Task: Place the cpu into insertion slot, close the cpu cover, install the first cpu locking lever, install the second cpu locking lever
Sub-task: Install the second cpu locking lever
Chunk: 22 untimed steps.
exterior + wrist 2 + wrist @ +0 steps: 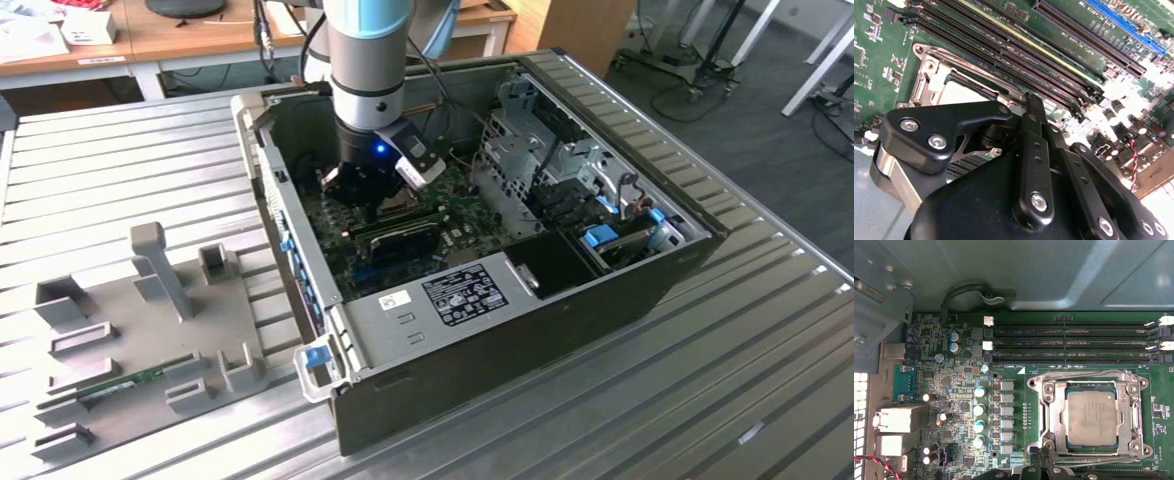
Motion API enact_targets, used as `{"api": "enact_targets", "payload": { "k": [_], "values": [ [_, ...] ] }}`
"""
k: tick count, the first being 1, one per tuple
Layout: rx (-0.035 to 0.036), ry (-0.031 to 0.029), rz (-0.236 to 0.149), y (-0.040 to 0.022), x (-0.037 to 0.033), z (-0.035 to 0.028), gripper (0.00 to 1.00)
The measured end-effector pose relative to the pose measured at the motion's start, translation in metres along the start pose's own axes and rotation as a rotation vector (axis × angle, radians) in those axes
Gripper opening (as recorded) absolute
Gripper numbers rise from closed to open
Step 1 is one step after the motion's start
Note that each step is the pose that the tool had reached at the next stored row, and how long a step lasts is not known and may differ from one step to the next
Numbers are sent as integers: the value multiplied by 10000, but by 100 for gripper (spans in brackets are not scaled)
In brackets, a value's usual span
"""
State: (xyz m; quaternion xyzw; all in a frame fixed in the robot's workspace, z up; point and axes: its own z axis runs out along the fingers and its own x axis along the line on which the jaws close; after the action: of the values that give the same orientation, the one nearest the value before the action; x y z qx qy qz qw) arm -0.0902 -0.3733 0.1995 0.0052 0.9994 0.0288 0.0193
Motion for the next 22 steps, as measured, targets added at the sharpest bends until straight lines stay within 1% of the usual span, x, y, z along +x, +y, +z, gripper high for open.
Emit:
{"api": "enact_targets", "payload": {
  "k": [7,11,12,15,16,22],
  "values": [
    [-2,0,0,0,0,1,10],
    [-41,1,2,0,0,1,10],
    [-59,1,2,0,0,1,10],
    [-144,-1,5,0,0,3,10],
    [-155,-1,6,0,0,3,10],
    [-154,2,5,-1,1,3,10]
  ]
}}
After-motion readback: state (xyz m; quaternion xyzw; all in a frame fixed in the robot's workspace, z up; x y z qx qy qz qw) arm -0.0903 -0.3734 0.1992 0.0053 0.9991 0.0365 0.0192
